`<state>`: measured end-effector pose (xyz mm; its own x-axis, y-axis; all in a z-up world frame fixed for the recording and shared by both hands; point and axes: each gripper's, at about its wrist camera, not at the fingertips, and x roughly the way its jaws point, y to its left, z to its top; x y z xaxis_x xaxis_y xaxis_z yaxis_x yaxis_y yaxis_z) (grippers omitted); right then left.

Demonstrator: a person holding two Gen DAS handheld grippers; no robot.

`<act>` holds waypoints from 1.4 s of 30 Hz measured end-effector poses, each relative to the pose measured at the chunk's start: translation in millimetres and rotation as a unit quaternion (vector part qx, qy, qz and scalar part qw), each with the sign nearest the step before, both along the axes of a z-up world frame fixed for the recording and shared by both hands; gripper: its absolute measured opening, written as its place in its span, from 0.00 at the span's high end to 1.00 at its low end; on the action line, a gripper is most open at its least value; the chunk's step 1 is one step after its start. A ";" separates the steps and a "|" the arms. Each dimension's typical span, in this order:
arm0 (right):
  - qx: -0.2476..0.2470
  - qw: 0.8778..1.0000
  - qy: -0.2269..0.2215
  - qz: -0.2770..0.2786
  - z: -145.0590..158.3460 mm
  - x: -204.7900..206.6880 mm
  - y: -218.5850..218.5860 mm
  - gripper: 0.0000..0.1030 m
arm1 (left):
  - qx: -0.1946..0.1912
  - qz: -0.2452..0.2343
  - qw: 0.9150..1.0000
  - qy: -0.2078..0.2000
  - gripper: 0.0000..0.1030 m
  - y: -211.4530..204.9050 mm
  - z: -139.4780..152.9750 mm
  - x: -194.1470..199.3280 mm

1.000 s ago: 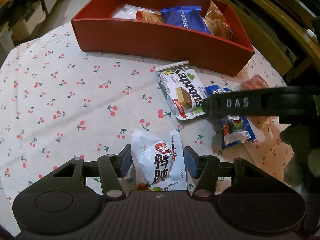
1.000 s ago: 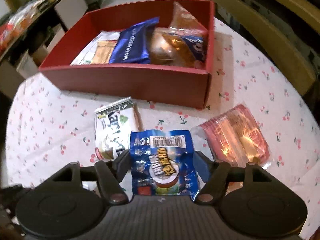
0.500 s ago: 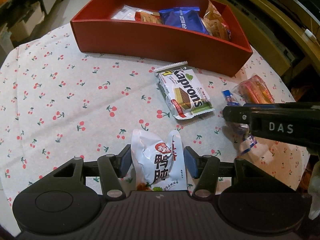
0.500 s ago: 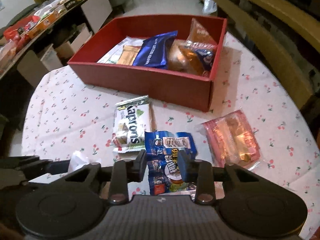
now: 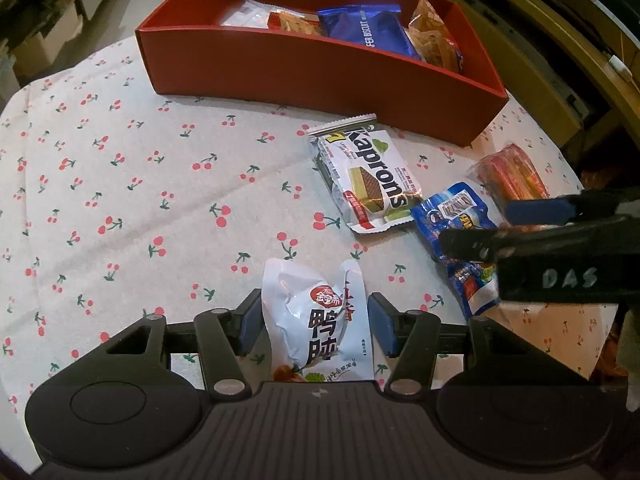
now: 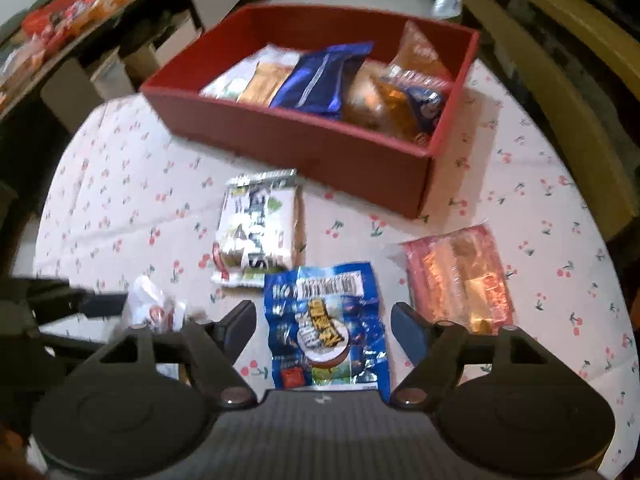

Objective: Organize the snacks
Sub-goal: 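Grasp the white duck-neck snack bag with left tool while right tool grasps the blue snack bag, then carry both bags into the red box and open both tools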

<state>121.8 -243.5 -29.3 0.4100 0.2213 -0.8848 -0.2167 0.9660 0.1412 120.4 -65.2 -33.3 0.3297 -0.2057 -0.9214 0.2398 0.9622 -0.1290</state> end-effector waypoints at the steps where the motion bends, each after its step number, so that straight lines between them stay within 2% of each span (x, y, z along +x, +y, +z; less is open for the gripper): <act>1: -0.004 1.000 0.004 0.009 -2.7 0.9 2.6 0.22 | 0.000 0.000 1.000 0.000 0.40 -0.1 0.3 -0.1; 7: -0.024 0.999 0.021 0.016 -13.1 4.4 5.5 0.23 | 0.011 -0.012 1.000 -0.005 0.39 -4.0 -1.3 -2.3; 8: -0.030 0.999 0.013 0.018 -12.9 2.9 6.6 0.27 | 0.008 -0.010 1.000 -0.002 0.39 -2.9 -1.7 -1.3; 12: -0.052 0.998 -0.002 0.028 -12.8 -5.4 11.8 0.27 | 0.009 -0.011 1.000 -0.003 0.40 -2.0 -0.7 -1.2; 15: -0.042 0.999 -0.005 0.024 -9.7 -10.0 11.8 0.28 | 0.009 -0.012 1.000 -0.007 0.40 -2.9 0.9 -2.3; 26: -0.028 0.997 -0.068 -0.004 22.0 -14.7 10.9 0.28 | -0.009 -0.004 0.999 -0.031 0.41 2.2 18.3 3.6; 42: -0.015 0.992 -0.116 -0.048 50.9 9.7 0.7 0.28 | -0.017 0.010 0.996 -0.084 0.41 -7.2 50.1 40.2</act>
